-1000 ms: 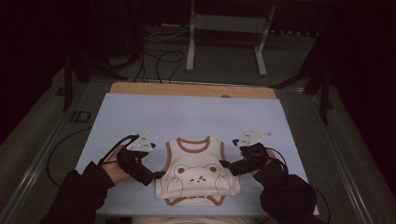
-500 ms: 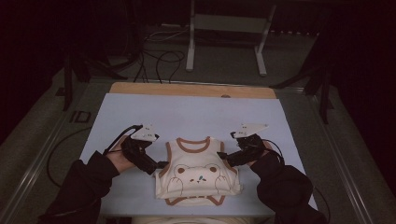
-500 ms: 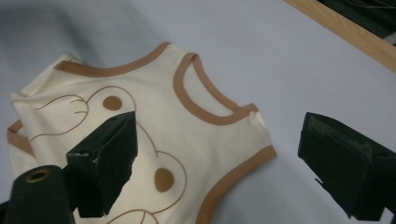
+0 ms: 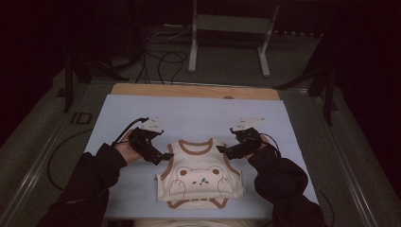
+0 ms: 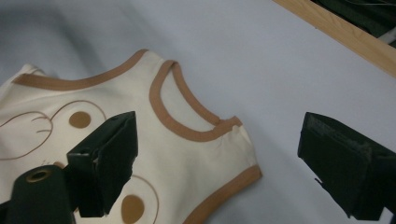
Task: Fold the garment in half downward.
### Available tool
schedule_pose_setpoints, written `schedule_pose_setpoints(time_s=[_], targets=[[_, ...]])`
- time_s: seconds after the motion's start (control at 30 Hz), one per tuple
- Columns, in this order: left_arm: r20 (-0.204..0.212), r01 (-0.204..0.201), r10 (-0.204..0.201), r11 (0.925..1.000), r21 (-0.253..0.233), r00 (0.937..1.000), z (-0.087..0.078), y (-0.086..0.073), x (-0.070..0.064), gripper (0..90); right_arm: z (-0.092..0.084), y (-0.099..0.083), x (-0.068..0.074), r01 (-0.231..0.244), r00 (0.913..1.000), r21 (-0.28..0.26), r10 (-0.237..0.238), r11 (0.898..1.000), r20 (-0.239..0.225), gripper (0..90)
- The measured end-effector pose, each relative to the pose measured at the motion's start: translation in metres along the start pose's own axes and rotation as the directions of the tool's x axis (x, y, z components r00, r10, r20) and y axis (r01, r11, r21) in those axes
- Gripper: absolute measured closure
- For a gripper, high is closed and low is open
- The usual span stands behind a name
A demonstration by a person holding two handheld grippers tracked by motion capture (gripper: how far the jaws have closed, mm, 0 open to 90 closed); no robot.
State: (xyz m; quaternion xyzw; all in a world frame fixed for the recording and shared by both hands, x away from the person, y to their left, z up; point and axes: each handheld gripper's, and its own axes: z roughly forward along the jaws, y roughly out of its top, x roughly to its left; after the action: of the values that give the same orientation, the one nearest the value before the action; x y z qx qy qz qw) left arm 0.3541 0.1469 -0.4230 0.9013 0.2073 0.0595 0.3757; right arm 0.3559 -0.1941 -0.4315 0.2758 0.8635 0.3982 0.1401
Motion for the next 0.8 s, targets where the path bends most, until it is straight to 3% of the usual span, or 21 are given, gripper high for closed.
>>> schedule_pose_setpoints(time_s=[0.43, 0.8], targets=[[-0.002, 0.013, -0.013, 0.9999, 0.004, 0.9999, 0.019, 0.0, 0.017, 0.2, 0.022, -0.002, -0.016, -0.022, 0.9997, 0.015, 0.022, 1.0, 0.012, 12.6], [-0.001, 0.049, -0.049, 0.9985, 0.024, 0.9988, 0.036, -0.007, 0.031, 0.2, 0.034, -0.008, -0.026, -0.036, 0.9993, 0.031, 0.036, 0.999, -0.007, 12.6]])
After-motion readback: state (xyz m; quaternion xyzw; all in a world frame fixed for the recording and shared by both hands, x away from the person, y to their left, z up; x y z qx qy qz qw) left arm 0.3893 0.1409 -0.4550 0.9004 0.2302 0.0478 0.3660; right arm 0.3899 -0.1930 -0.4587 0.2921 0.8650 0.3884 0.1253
